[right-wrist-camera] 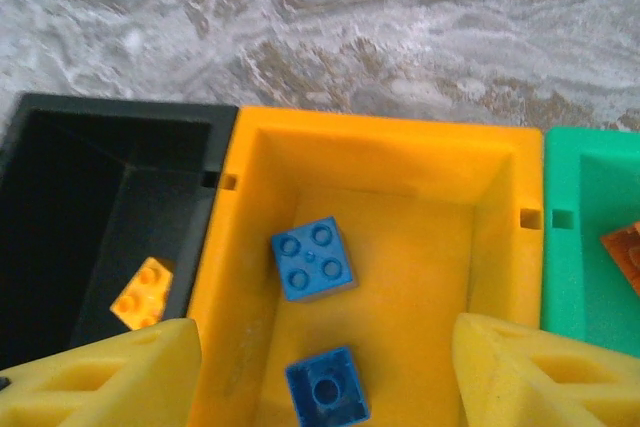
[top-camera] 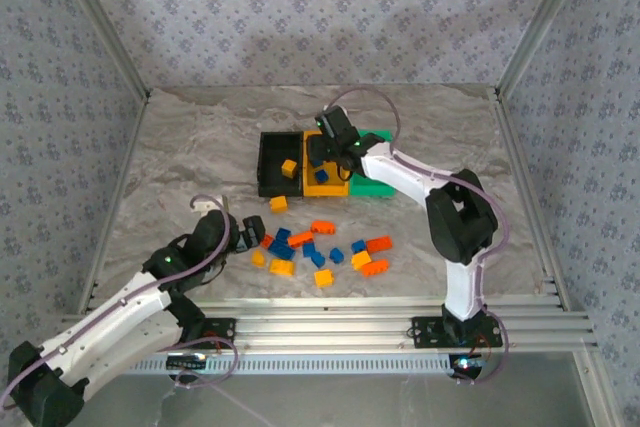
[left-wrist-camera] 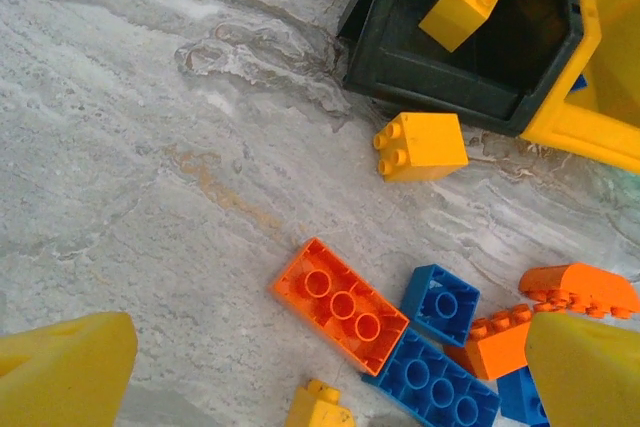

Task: Sort the legos into containers by color

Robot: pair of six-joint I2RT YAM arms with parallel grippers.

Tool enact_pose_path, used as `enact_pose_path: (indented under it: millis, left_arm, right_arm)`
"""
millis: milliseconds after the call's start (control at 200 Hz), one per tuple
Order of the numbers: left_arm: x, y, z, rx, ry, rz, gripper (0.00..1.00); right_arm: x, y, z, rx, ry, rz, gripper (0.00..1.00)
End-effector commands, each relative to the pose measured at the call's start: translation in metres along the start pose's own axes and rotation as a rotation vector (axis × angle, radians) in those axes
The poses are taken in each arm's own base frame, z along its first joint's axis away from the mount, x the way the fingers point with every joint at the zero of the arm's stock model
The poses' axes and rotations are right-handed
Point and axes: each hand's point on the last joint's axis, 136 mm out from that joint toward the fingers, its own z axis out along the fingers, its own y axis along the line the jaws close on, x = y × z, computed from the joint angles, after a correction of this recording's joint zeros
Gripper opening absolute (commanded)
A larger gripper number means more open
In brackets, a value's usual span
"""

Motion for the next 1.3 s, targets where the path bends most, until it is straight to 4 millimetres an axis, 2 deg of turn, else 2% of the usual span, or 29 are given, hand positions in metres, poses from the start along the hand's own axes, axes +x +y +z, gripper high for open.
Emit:
enact_pose_path:
  millis: [0,105,225,245,255,270,365,575,714,934,1084,1174,1299]
  left_arm:
    - [-0.002,-0.001,0.0,-0.022,0.026,0.021,1.0]
    - [0.001,-0.013,0.011,0.008,0.067,0.064,0.99]
    - [0.01,-0.022,0.022,0.002,0.153,0.098,0.94]
    - [0.013,-0.022,0.023,-0.005,0.17,0.097,0.94]
    - [0.014,-0.021,0.024,-0.007,0.176,0.096,0.94]
    - [0.017,-0.021,0.024,-0.009,0.19,0.098,0.93]
    - [0.031,-0.015,0.023,-0.028,0.242,0.111,0.89]
    - [0.07,0.003,0.015,-0.063,0.353,0.169,0.8]
    - [0.086,0.006,0.022,-0.074,0.385,0.193,0.77]
    - [0.092,0.001,0.037,-0.082,0.397,0.214,0.72]
    - [0.099,0.007,0.047,-0.121,0.416,0.233,0.68]
    - [0.101,0.006,0.051,-0.116,0.417,0.233,0.63]
    - [0.102,0.004,0.051,-0.108,0.421,0.229,0.52]
  right_arm:
    - [-0.015,0.017,-0.045,-0.072,-0.071,0.009,0.7]
    - [-0.002,0.02,-0.064,-0.095,-0.085,0.008,0.71]
    - [0.022,0.014,-0.08,-0.111,-0.073,0.027,0.71]
    - [0.021,0.015,-0.084,-0.118,-0.081,0.034,0.71]
    - [0.031,0.011,-0.082,-0.108,-0.062,0.03,0.71]
    - [0.037,0.008,-0.082,-0.102,-0.054,0.032,0.71]
    - [0.055,-0.004,-0.091,-0.093,-0.049,0.048,0.72]
    - [0.082,-0.023,-0.1,-0.08,-0.04,0.088,0.72]
    - [0.087,-0.03,-0.104,-0.073,-0.044,0.095,0.72]
    - [0.082,-0.035,-0.117,-0.069,-0.084,0.101,0.72]
    - [0.08,-0.039,-0.121,-0.064,-0.097,0.102,0.73]
    - [0.081,-0.04,-0.122,-0.063,-0.1,0.103,0.73]
    - [0.082,-0.041,-0.122,-0.06,-0.097,0.103,0.73]
